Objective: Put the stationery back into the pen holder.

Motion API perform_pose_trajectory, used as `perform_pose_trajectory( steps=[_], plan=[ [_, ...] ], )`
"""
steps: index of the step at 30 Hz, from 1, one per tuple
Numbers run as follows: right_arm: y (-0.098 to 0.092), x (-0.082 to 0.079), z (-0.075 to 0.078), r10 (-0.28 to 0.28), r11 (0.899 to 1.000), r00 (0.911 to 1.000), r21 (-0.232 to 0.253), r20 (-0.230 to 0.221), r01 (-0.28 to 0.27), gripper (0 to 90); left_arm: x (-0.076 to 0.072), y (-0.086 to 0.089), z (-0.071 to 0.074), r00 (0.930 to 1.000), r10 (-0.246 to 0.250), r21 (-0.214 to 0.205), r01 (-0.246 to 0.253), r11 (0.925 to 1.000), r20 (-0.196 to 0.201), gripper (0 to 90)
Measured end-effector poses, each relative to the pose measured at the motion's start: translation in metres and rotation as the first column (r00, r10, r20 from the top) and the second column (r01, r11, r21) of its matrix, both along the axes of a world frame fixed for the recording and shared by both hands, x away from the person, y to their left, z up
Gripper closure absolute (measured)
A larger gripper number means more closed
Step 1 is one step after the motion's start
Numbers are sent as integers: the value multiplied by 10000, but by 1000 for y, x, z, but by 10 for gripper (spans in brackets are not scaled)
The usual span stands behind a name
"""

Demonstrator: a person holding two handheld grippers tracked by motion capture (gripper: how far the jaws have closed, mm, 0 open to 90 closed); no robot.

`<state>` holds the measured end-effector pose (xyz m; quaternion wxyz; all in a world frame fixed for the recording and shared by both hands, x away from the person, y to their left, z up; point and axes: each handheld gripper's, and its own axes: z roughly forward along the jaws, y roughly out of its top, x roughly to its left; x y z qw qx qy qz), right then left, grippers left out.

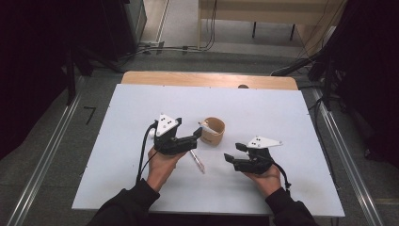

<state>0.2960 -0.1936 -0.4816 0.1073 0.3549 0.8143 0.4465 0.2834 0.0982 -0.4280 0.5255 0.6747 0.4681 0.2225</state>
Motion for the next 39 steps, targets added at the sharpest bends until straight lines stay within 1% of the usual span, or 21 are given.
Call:
perform_pose_trajectory(
  steps=[3, 9, 15, 20, 23, 26, 28, 30, 33, 37, 39],
  plan=[
    [2, -1, 0, 19, 10000, 10000, 15, 7, -19, 325, -3, 6, -7, 9999, 121, 72, -120, 9999, -100, 186],
    [10, -4, -1, 224, 9997, 9997, -45, -19, -224, 321, -6, 13, -13, 9994, 262, 157, -259, 9995, -217, 186],
    [23, -8, -3, 421, 9991, 9991, -88, -47, -421, 322, -8, 21, -23, 9986, 406, 295, -395, 9988, -352, 187],
    [35, -11, -5, 596, 9979, 9982, -244, -68, -597, 322, -9, 25, -28, 9977, 511, 405, -493, 9980, -448, 187],
    [45, -12, -8, 658, 9974, 9978, -269, -109, -661, 324, -8, 28, -31, 9967, 611, 358, -593, 9976, -526, 187],
    [55, -13, -10, 732, 9961, 9973, -487, -29, -732, 324, -7, 32, -33, 9955, 685, 263, -670, 9974, -647, 187],
    [62, -13, -11, 782, 9954, 9969, -565, 41, -778, 324, -7, 33, -34, 9949, 767, 248, -753, 9969, -649, 187],
    [67, -13, -12, 722, 9960, 9973, -539, 104, -715, 324, -6, 34, -35, 9943, 857, 290, -840, 9960, -635, 187],
    [75, -13, -12, 699, 9957, 9971, -630, 289, -680, 323, -5, 37, -37, 9932, 976, 298, -959, 9949, -628, 187],
    [88, -11, -14, 729, 9944, 9958, -806, 558, -683, 323, -3, 40, -40, 9918, 1041, 348, -1017, 9942, -741, 187],
    [93, -10, -14, 659, 9946, 9967, -829, 479, -618, 323, -3, 41, -40, 9908, 1124, 331, -1102, 9934, -753, 188]
  ],
)
